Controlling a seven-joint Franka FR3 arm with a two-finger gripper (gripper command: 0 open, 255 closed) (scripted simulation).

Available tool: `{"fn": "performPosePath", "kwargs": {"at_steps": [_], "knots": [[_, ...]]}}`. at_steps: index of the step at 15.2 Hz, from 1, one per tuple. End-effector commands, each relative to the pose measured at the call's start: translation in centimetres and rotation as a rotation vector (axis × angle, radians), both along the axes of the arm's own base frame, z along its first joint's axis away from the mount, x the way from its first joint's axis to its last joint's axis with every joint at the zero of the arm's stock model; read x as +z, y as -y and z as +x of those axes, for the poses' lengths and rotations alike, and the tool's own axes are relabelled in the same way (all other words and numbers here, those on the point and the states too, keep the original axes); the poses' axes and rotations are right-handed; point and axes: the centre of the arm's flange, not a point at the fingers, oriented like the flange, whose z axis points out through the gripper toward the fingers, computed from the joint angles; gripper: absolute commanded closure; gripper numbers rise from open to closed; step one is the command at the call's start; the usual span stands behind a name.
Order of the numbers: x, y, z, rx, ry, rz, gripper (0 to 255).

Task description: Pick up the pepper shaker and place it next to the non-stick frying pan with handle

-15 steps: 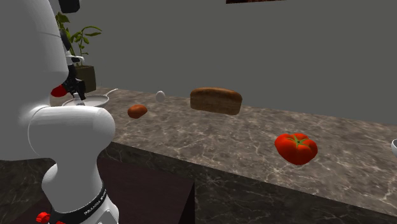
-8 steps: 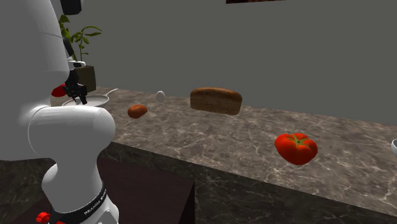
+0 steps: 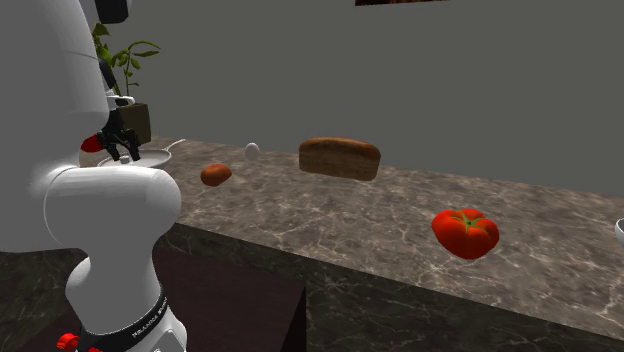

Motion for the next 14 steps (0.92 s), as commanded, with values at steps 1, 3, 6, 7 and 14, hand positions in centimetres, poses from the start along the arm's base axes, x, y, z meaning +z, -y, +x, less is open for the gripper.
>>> {"fn": "performPosePath", "kwargs": {"at_steps": [1, 3, 6, 7, 14], "knots": [[0.0, 0.0, 0.0, 0.0, 0.0, 0.0, 0], [1.3, -0.2, -0.1, 0.0, 0.0, 0.0, 0], [5.0, -0.6, -0.2, 0.0, 0.0, 0.0, 0], [5.0, -0.6, -0.2, 0.0, 0.0, 0.0, 0], [5.0, -0.6, -0.2, 0.0, 0.0, 0.0, 0]]}}
